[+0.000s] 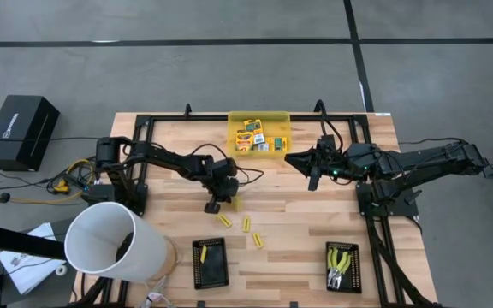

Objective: Pick & Place School Supplies
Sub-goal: Put the yellow eraser into the left black bin

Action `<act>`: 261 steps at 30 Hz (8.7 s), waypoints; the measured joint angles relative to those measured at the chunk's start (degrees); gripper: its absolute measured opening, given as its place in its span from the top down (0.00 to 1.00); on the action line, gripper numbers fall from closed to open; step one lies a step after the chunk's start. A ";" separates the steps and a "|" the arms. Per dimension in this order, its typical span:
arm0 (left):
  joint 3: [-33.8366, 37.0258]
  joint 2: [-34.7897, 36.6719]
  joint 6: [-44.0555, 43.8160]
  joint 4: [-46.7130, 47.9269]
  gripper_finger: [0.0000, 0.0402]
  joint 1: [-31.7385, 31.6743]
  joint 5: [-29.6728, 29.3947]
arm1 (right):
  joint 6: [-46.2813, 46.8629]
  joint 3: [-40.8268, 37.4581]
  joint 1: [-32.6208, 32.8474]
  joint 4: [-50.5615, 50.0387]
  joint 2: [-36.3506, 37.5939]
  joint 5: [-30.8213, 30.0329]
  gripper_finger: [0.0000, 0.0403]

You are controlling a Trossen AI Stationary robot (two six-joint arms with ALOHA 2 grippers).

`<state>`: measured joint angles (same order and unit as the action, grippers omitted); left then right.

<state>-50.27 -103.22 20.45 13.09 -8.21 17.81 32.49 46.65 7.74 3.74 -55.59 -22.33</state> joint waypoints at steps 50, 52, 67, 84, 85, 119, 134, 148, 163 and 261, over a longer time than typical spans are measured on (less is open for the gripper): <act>0.40 0.37 -9.21 -10.72 1.00 1.40 0.72 | -0.50 0.00 -0.39 0.09 0.00 -0.02 0.87; 0.40 0.37 -9.21 -10.75 1.00 1.40 0.57 | -0.55 0.00 -0.39 0.09 0.00 -0.02 0.87; 1.11 0.09 -10.47 -11.26 1.00 1.40 0.56 | -0.55 0.00 -0.38 0.09 0.00 -0.02 0.87; 3.16 0.09 -13.43 -11.12 1.00 1.38 0.54 | -0.25 0.00 -0.28 0.12 -0.02 1.35 0.87; 3.16 0.09 -13.44 -11.12 1.00 1.38 0.52 | -0.07 0.00 -0.28 0.11 0.00 1.42 0.87; 3.13 0.66 -16.77 -16.56 1.00 1.39 1.25 | -0.07 -0.02 -0.28 0.07 0.00 1.55 0.87; 3.13 0.68 -16.76 -18.53 1.00 -0.43 1.54 | -0.37 -0.01 -0.43 -0.03 0.00 1.55 0.87; 3.07 -0.26 -16.72 -18.46 1.00 -1.20 1.54 | -1.02 -0.02 -0.43 -0.08 0.00 1.53 0.87; 3.05 -0.50 -16.59 -15.75 1.00 -0.92 1.68 | -1.01 -0.02 -0.41 -0.13 0.00 1.55 0.87; -8.91 12.75 30.50 18.01 0.55 7.91 -13.52 | 0.32 -0.02 -3.54 -0.15 0.22 10.43 0.87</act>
<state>-59.18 -90.47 50.95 31.10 -0.30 4.29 32.81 46.63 4.20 3.60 -55.37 -11.90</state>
